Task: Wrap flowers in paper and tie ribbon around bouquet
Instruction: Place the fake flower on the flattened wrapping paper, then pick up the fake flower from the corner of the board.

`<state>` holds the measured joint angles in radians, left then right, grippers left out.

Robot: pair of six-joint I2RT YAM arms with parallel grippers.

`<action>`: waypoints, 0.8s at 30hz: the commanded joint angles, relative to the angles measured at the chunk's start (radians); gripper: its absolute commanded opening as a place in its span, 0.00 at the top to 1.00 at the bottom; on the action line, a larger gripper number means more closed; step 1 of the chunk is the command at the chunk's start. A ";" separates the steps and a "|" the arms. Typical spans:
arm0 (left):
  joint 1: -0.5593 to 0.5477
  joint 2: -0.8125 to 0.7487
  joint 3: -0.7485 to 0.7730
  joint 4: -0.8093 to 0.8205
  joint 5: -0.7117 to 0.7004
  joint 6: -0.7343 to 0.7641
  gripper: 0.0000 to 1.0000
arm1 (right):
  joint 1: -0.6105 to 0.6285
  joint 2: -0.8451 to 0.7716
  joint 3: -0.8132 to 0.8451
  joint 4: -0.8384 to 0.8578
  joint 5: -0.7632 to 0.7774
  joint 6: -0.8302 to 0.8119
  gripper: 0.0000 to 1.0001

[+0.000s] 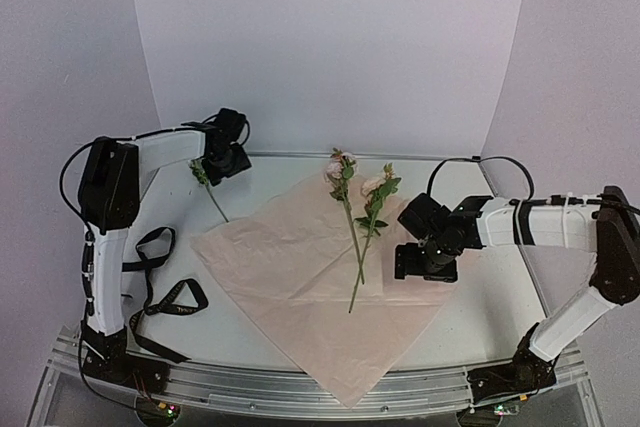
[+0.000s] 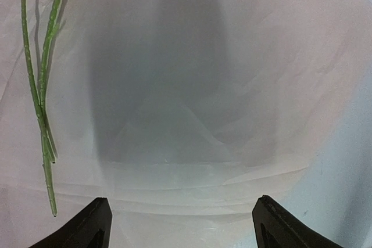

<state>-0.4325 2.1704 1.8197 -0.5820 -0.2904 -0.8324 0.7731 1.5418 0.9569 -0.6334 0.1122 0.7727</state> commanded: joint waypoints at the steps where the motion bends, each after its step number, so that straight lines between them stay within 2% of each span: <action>1: 0.096 0.061 0.049 -0.073 -0.049 0.042 0.32 | -0.006 0.033 0.060 0.029 -0.039 -0.020 0.14; 4: 0.148 0.138 0.119 -0.072 -0.053 0.116 0.33 | -0.008 0.050 0.069 0.033 -0.059 -0.023 0.15; 9: 0.182 0.313 0.325 -0.109 -0.040 0.249 0.34 | -0.009 0.065 0.071 0.044 -0.084 -0.026 0.15; 16: 0.216 0.402 0.368 -0.071 -0.044 0.240 0.48 | -0.011 0.078 0.080 0.044 -0.096 -0.030 0.16; 19: 0.237 0.404 0.330 -0.024 -0.020 0.250 0.61 | -0.012 0.080 0.078 0.044 -0.093 -0.030 0.16; 23: 0.244 0.396 0.321 0.008 -0.030 0.315 0.96 | -0.012 0.081 0.073 0.043 -0.088 -0.028 0.16; 24: 0.244 0.376 0.314 0.025 -0.036 0.341 0.99 | -0.012 0.082 0.072 0.043 -0.085 -0.028 0.16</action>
<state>-0.2039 2.5491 2.1506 -0.6217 -0.3211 -0.5672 0.7662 1.6176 1.0027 -0.5915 0.0114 0.7550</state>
